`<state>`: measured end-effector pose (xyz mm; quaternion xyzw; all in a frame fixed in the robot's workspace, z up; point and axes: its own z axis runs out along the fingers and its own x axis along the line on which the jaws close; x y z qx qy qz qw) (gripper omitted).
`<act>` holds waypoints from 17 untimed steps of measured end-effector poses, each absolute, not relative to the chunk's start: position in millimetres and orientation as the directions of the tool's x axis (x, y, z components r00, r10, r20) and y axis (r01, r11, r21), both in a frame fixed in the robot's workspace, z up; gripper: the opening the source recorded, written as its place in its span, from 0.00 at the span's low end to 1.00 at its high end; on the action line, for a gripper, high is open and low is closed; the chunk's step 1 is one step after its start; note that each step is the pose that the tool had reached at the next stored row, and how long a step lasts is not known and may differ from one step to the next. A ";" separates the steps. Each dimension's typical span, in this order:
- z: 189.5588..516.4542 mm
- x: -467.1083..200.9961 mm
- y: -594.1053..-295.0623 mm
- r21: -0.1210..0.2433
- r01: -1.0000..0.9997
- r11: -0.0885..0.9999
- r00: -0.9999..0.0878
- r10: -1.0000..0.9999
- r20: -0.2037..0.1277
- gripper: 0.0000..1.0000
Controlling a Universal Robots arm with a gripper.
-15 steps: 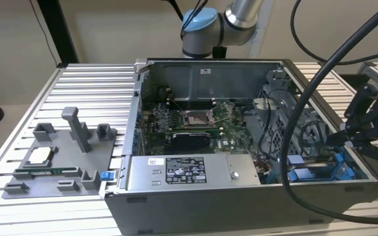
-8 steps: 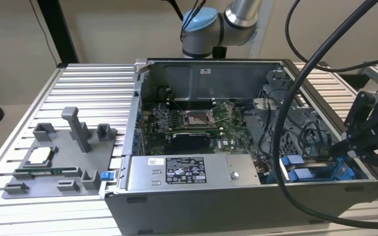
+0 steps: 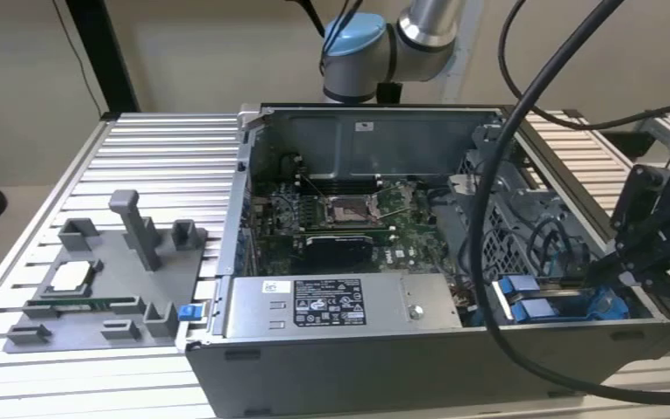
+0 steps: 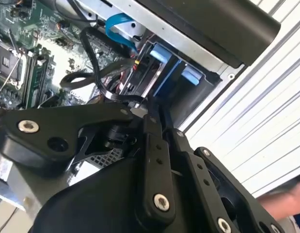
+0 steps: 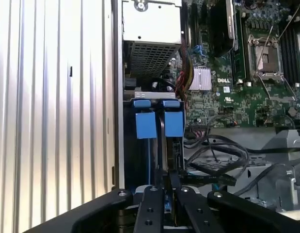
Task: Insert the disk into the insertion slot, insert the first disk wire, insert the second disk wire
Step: 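Insert the second disk wire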
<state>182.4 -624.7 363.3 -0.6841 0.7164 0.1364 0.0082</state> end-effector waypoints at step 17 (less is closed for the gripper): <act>382.5 164.9 -611.0 0.147 -0.988 0.047 -0.076 -0.977 -0.201 0.00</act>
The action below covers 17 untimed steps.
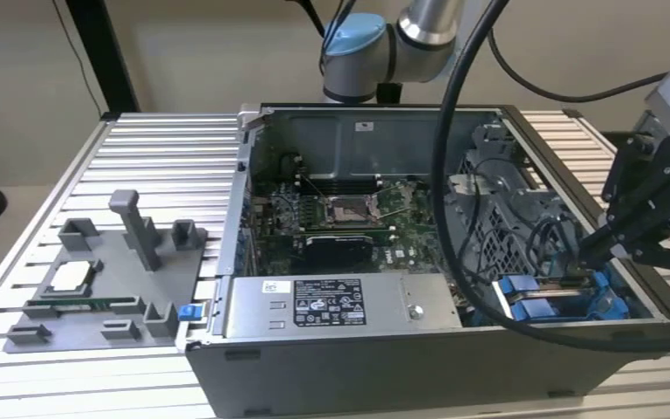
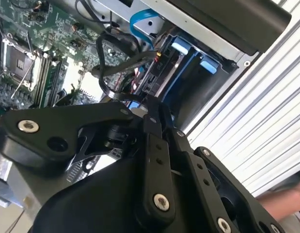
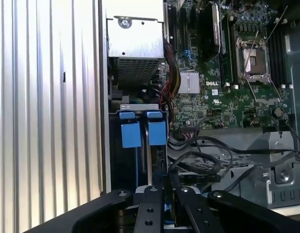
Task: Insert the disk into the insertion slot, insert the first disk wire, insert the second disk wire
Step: 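Insert the second disk wire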
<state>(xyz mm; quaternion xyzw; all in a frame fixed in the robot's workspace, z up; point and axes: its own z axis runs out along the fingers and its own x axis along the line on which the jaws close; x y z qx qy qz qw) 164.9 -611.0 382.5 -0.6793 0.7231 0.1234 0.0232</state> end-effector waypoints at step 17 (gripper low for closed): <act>379.0 138.7 -603.2 0.086 -0.994 0.060 -0.073 -0.986 -0.149 0.00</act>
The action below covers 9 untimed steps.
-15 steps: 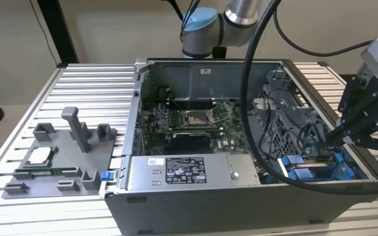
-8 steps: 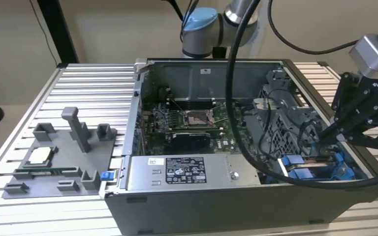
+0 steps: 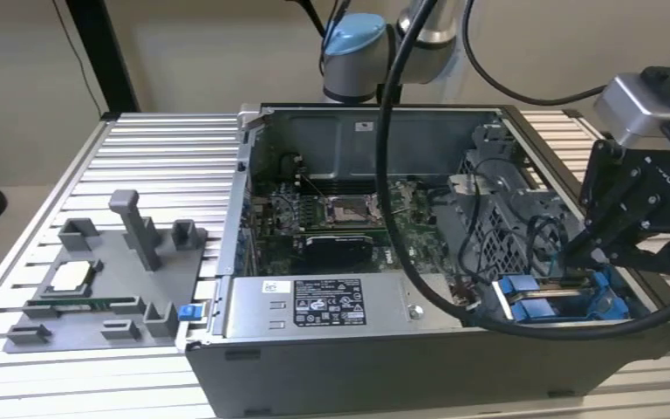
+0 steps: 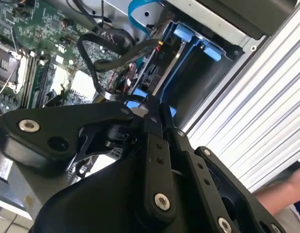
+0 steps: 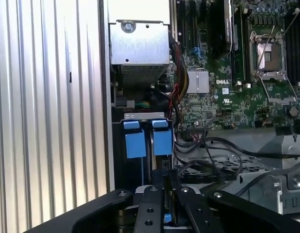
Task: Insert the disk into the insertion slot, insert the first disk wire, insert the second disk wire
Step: 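Insert the second disk wire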
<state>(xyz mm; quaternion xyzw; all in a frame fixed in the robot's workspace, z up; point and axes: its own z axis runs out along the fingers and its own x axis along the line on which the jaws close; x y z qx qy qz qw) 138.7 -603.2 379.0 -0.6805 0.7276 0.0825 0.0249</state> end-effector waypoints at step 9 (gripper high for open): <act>375.0 119.7 -601.6 0.066 -0.996 0.060 -0.069 -0.986 -0.150 0.00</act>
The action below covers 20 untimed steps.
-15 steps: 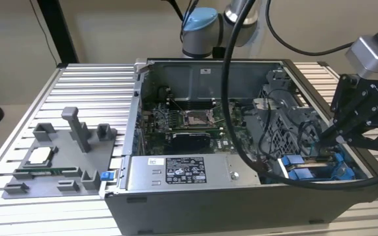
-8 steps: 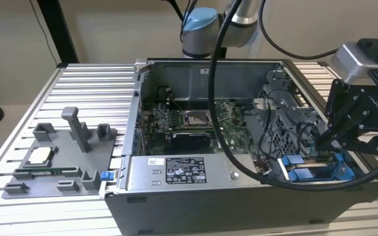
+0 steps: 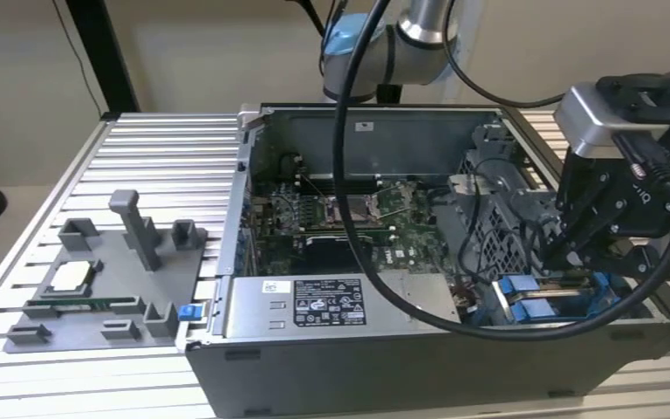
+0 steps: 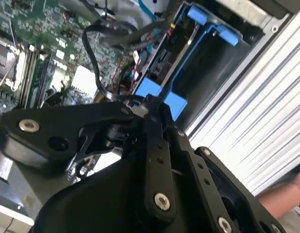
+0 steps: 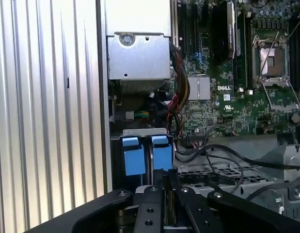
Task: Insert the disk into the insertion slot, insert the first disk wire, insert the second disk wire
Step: 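Insert the second disk wire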
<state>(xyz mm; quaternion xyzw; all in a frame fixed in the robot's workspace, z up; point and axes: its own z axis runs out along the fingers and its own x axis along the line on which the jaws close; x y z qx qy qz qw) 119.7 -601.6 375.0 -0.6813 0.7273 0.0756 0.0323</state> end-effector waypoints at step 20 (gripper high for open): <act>361.1 133.2 -601.1 0.052 -0.997 0.060 -0.068 -0.986 -0.151 0.00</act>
